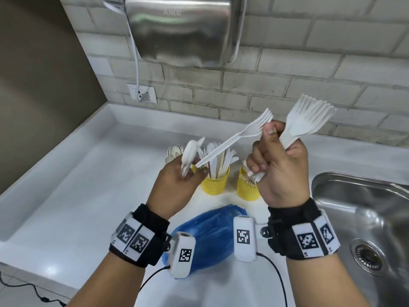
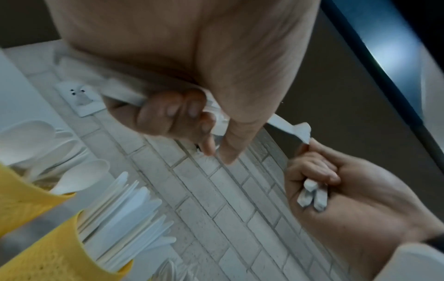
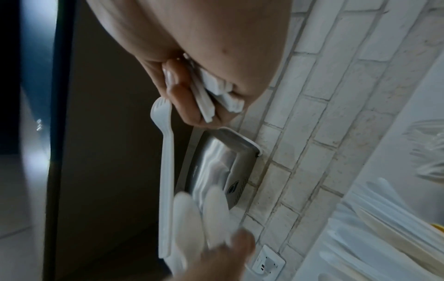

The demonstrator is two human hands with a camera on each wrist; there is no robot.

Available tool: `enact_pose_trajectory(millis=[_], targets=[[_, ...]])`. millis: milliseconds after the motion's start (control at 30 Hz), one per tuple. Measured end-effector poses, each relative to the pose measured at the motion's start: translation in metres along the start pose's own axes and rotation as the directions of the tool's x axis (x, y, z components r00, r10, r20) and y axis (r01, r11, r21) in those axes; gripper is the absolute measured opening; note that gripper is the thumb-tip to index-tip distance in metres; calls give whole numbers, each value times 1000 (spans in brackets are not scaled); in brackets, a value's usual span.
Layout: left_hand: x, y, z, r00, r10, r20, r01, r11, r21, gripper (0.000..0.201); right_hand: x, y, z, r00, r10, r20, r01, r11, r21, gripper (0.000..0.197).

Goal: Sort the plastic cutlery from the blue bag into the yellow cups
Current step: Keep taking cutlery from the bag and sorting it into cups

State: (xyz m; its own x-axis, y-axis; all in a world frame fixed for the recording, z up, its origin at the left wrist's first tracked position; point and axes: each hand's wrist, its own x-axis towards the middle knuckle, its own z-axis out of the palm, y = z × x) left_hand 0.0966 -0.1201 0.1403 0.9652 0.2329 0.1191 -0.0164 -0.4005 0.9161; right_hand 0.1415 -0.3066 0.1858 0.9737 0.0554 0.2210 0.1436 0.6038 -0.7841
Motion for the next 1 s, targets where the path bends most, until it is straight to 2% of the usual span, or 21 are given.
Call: enact_pose_trajectory(millis=[67,100,133,200,333,400,500,633,733,767,833,1000], targets=[[3,-2,-4,994,-81,-73,75,993,-92,18,7,1,-9,998,45,-48,-41,996,78,15],[5,-2,-6,987,-133,-90,119,982,-147,15,9,3,-13,996,68,-51,-63,994,92,14],[6,-2,-7,981,-177,-85,156,965,-210,21,10,6,-16,995,91,-44,-86,992,93,14],[7,3,-7,980,-198,-1,189,935,-301,32,10,15,-20,991,130,-19,-128,990,66,15],[-3,16,-2,960,-124,253,182,958,-221,36,4,30,-17,985,168,38,-169,985,23,17],[-8,19,1,941,-120,315,204,946,-251,39,4,34,-16,982,184,52,-185,983,18,16],[-10,21,3,941,-129,312,237,911,-337,41,4,35,-15,977,213,28,-213,977,21,15],[-10,22,6,960,-84,268,185,907,-378,42,4,37,-12,953,302,-20,-299,951,78,27],[-10,26,10,970,-65,234,154,910,-385,54,0,44,-9,932,359,56,-363,927,98,31],[-9,28,11,974,-53,220,135,916,-377,51,-2,46,-8,927,366,88,-373,922,103,29],[-10,34,12,983,-20,185,88,926,-367,32,-6,47,-5,920,365,141,-382,915,126,33],[-16,50,17,982,32,187,48,911,-409,30,-9,45,-2,913,367,177,-398,898,187,47]])
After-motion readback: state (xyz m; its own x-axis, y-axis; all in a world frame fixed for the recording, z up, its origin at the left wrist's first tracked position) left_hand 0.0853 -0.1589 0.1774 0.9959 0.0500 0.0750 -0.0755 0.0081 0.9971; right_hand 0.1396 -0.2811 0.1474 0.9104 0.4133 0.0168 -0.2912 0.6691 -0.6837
